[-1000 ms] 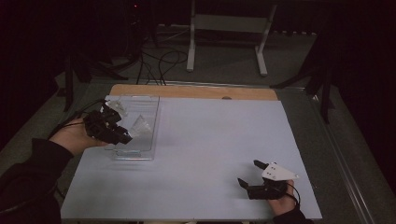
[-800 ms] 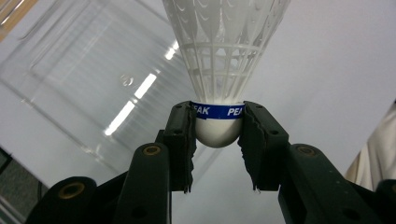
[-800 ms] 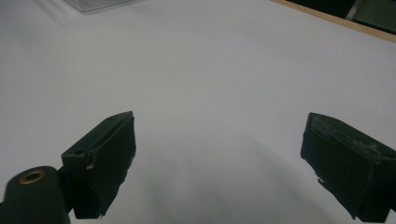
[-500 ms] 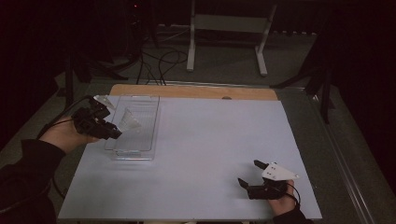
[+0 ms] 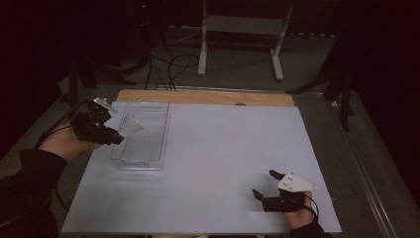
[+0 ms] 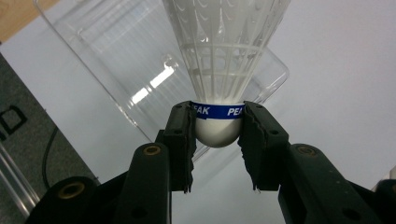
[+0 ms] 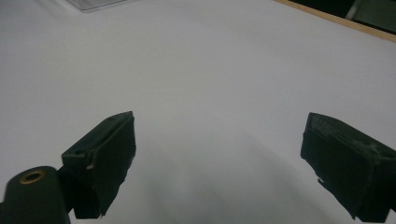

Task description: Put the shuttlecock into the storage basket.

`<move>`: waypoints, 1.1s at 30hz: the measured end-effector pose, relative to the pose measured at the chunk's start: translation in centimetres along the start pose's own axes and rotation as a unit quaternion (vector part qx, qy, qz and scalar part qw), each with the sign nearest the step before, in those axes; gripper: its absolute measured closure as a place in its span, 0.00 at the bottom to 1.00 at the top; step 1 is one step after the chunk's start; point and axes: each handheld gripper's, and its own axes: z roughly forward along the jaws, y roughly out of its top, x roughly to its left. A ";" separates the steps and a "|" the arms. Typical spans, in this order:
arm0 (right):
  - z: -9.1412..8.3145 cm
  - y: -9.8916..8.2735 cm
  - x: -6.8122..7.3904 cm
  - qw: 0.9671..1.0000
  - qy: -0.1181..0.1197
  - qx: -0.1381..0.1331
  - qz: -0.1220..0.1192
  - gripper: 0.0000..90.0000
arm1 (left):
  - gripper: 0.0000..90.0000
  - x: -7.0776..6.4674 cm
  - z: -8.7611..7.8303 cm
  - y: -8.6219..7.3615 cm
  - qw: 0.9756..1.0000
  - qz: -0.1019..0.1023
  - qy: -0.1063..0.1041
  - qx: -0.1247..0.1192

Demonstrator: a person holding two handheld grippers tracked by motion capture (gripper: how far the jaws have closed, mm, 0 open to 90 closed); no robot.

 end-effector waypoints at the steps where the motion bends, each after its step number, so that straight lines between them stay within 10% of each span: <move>1: 0.0 0.0 0.0 1.000 0.001 0.000 0.000 0.11 | 0.74 0.0 0.0 0.0 1.000 -0.004 0.002 0.000; 16: 0.1 0.0 0.0 1.000 0.001 0.002 0.000 0.11 | 0.74 1.3 1.4 -0.8 0.998 -0.063 0.013 -0.002; 33: 0.1 0.0 0.0 1.000 0.002 0.004 -0.001 0.11 | 0.74 2.4 4.9 -1.9 0.998 -0.054 0.011 0.002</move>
